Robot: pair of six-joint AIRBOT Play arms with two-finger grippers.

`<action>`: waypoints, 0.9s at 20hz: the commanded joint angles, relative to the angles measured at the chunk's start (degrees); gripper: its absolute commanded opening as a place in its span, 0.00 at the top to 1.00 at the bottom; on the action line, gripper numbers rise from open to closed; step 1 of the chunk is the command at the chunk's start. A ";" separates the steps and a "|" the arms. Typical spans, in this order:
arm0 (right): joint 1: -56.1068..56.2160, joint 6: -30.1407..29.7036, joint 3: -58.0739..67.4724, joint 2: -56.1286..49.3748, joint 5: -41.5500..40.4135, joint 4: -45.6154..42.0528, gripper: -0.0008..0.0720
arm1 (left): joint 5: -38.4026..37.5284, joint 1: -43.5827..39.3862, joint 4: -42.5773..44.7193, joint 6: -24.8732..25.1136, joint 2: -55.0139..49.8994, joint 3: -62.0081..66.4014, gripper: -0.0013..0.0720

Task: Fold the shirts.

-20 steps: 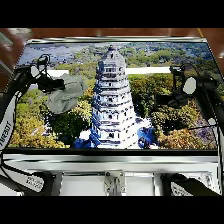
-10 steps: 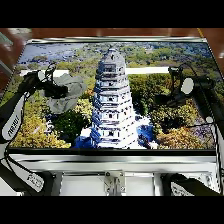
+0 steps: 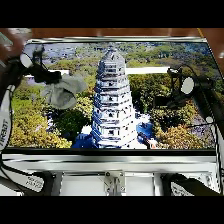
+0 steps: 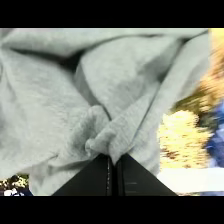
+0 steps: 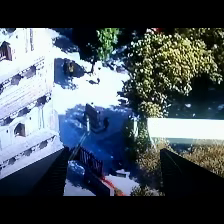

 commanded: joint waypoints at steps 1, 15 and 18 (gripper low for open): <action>0.00 -0.11 -0.02 0.13 5.07 0.09 0.05 | -0.74 -2.89 -0.98 0.24 12.17 5.38 0.93; 0.00 -4.11 -0.02 14.40 14.45 0.09 0.05 | -1.86 -36.22 -1.01 -1.99 27.06 -5.05 0.93; 0.00 -4.09 -0.02 14.99 16.50 0.37 0.05 | 8.46 -44.41 -2.36 -6.62 22.23 -14.91 0.93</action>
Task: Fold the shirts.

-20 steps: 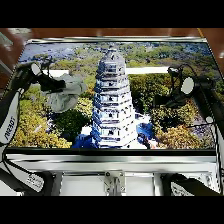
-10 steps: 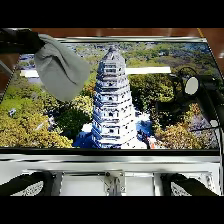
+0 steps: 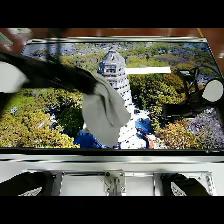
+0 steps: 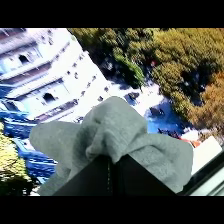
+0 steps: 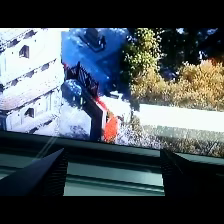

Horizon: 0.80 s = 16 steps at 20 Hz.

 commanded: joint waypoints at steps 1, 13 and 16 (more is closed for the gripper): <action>0.00 0.02 -0.02 1.40 2.27 0.48 0.05 | 13.22 -9.49 -4.63 -5.42 -5.57 -9.60 0.93; 0.00 0.57 -0.02 1.40 -1.44 0.37 0.05 | -3.85 6.10 -14.21 -1.33 -12.72 -8.20 0.01; 0.00 0.50 -0.07 1.20 -3.78 0.31 0.05 | -9.92 14.82 -14.23 -0.24 -5.90 -12.90 0.01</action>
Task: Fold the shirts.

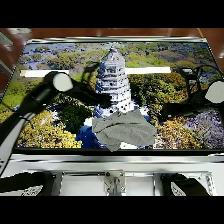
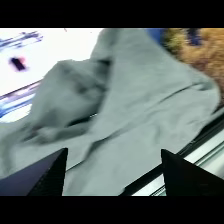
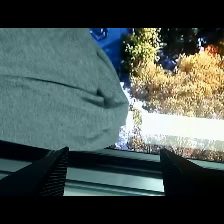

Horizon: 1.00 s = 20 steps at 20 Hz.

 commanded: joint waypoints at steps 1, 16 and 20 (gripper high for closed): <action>0.00 -0.11 -0.11 -0.44 -2.64 -0.42 0.05 | -9.75 9.40 -0.55 1.79 7.67 -7.15 0.01; -0.07 -2.73 -0.20 -10.12 -3.80 -1.99 0.05 | 19.96 -0.11 -28.46 7.41 3.23 -41.09 0.01; -1.68 -3.89 -0.28 -10.73 -7.67 -1.97 0.05 | 22.97 0.00 -34.82 11.13 1.46 -40.85 0.79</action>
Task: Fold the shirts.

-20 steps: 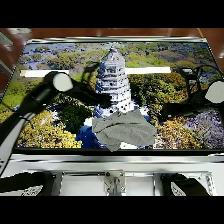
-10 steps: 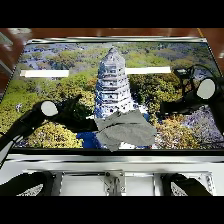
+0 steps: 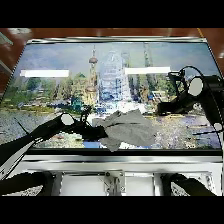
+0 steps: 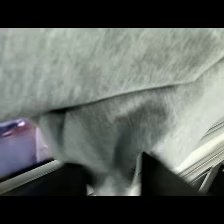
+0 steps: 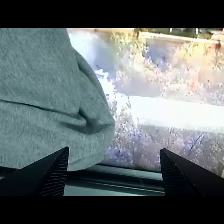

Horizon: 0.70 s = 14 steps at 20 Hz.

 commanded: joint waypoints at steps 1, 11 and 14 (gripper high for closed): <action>-3.02 -0.98 -0.09 -0.92 -3.67 0.13 0.05 | 3.30 -0.15 -5.55 3.96 -1.57 0.59 0.90; -18.67 -14.29 -22.34 -5.46 -6.86 26.82 0.05 | -2.23 -0.20 -5.20 8.74 0.79 3.02 0.93; -15.43 -13.79 -24.24 -7.19 -14.60 26.84 0.05 | -2.25 -0.20 -5.18 8.68 3.02 3.02 0.93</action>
